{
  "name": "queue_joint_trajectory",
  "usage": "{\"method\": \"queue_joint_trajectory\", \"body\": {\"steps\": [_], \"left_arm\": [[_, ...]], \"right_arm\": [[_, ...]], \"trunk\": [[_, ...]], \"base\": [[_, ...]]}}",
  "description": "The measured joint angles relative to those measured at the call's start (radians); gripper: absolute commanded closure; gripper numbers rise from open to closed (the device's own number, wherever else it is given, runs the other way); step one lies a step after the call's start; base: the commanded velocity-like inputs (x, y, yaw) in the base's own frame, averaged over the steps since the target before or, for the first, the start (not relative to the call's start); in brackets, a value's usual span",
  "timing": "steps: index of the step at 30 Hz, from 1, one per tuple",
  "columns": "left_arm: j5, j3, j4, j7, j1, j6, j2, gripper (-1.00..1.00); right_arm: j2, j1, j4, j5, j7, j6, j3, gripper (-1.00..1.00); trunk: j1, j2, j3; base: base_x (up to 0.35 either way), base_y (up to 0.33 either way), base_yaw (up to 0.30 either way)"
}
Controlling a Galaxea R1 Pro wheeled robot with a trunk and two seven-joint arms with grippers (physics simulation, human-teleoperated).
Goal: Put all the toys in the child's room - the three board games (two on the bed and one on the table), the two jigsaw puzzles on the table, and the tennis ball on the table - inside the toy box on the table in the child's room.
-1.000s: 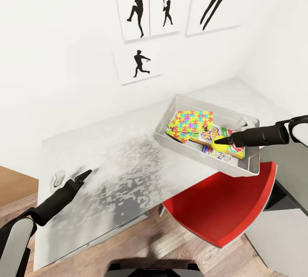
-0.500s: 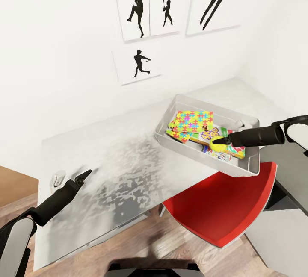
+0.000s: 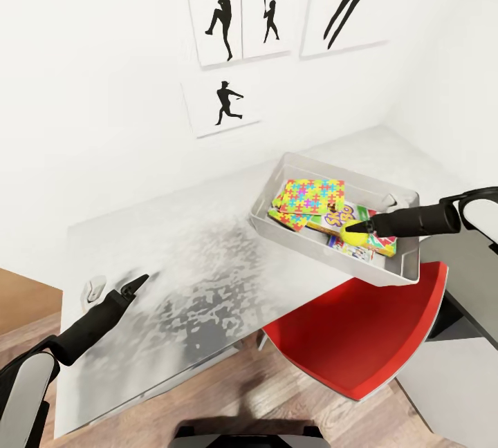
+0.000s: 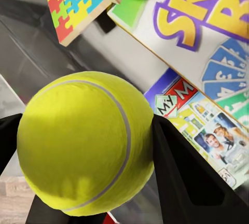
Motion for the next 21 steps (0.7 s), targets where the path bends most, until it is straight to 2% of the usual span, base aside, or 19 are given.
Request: {"method": "queue_joint_trajectory", "body": {"steps": [7,21], "left_arm": [[0.0,0.0,0.0,0.0,0.0,0.0,0.0,-1.0],[-0.001,0.0,0.0,0.0,0.0,0.0,-0.001,-1.0]], "right_arm": [[-0.005,-0.001,0.01,0.0,-0.001,0.0,-0.004,1.0],[0.001,-0.006,0.098,0.001,-0.002,0.0,-0.007,1.0]], "trunk": [[0.0,0.0,0.0],[0.0,0.0,0.0]], "base": [[0.0,0.0,0.0],[0.0,0.0,0.0]]}}
